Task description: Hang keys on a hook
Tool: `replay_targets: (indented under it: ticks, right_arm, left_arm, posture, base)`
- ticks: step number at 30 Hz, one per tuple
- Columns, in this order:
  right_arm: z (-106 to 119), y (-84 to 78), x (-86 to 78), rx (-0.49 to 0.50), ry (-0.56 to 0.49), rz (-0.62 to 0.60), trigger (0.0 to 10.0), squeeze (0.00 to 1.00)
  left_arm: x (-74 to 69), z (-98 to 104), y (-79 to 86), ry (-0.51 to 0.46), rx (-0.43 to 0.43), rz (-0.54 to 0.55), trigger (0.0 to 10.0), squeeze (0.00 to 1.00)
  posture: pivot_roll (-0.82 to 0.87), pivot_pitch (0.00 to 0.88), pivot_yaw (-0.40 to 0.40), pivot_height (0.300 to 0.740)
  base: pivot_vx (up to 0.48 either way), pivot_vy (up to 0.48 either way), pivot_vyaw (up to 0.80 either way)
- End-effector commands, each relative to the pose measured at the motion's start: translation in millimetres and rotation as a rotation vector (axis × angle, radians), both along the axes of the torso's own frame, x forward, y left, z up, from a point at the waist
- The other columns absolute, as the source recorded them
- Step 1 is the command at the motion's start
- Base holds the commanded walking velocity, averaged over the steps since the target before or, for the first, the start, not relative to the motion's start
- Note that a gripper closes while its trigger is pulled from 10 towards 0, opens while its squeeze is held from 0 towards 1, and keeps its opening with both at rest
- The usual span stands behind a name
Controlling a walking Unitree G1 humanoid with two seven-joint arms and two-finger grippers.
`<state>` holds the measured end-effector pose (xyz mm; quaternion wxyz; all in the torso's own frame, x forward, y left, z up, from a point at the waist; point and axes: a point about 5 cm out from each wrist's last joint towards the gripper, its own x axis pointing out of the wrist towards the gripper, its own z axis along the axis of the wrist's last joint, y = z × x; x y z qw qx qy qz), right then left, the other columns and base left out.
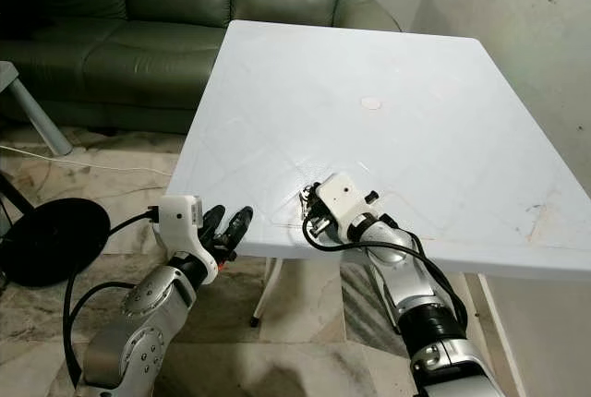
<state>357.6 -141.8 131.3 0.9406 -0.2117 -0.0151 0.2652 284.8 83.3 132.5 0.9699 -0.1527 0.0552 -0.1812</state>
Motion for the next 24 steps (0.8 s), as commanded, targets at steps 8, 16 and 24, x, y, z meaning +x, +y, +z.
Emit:
replay_targets:
  ticks: [8,16,24]
  right_arm:
    - [-2.3,-6.0,-0.2,0.009,0.059,0.011,10.0,0.00]
    - [3.3,-5.6,2.1,0.104,0.049,-0.009,10.0,0.00]
    - [19.1,-9.1,1.2,0.254,0.008,0.063,10.0,1.00]
  left_arm:
    - [-2.0,-0.9,-7.3,0.019,-0.032,-0.005,10.0,0.00]
    - [-2.1,-1.0,-7.4,0.019,-0.033,-0.003,10.0,0.00]
    - [-2.1,-0.6,-7.4,0.019,-0.033,-0.004,10.0,0.00]
  posture:
    - [0.07,0.175,-0.062,0.740]
    - [0.07,0.176,-0.065,0.740]
    - [0.07,0.175,-0.064,0.740]
  base:
    - [0.000,0.000,0.00]
    - [0.000,0.000,0.00]
    - [0.000,0.000,0.00]
